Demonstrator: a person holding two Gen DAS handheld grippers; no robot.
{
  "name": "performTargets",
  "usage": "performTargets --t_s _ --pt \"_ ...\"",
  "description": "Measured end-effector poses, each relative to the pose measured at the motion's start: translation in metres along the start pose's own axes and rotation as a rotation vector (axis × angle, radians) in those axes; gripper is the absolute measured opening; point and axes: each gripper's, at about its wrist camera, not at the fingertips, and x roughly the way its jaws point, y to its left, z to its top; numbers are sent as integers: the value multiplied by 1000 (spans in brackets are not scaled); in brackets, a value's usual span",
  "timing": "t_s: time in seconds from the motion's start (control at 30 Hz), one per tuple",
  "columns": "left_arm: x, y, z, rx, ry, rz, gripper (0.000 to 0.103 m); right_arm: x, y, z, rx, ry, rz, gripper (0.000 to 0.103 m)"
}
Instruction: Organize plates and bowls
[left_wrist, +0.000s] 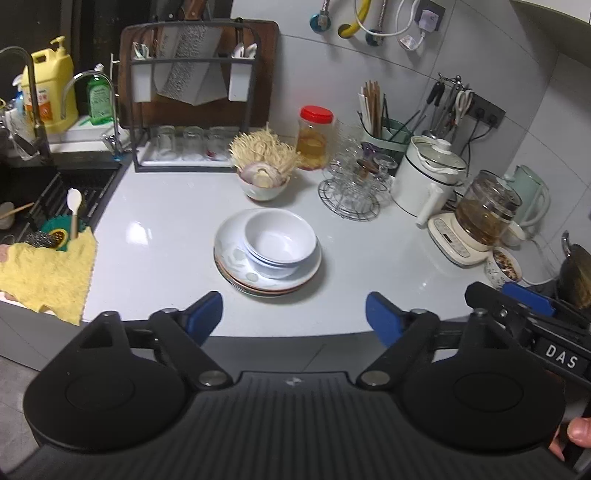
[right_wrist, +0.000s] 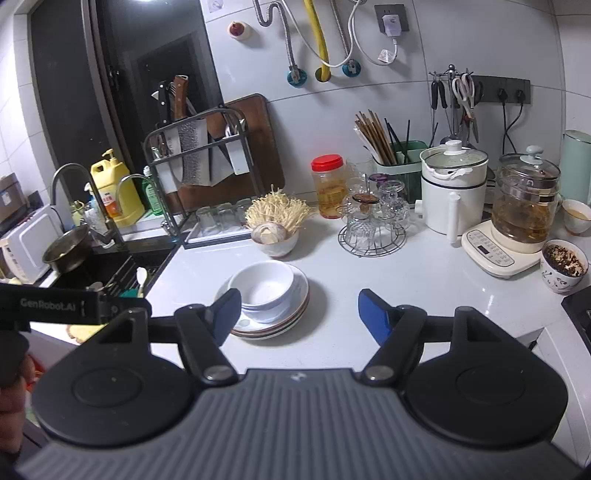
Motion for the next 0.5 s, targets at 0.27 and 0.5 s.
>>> performTargets --t_s 0.27,0.5 --pt "-7 -2 0 -1 -19 27 96 -3 -1 1 -9 -5 -4 74" --pt "-9 1 0 8 -20 53 97 -3 1 1 -7 -6 -9 74"
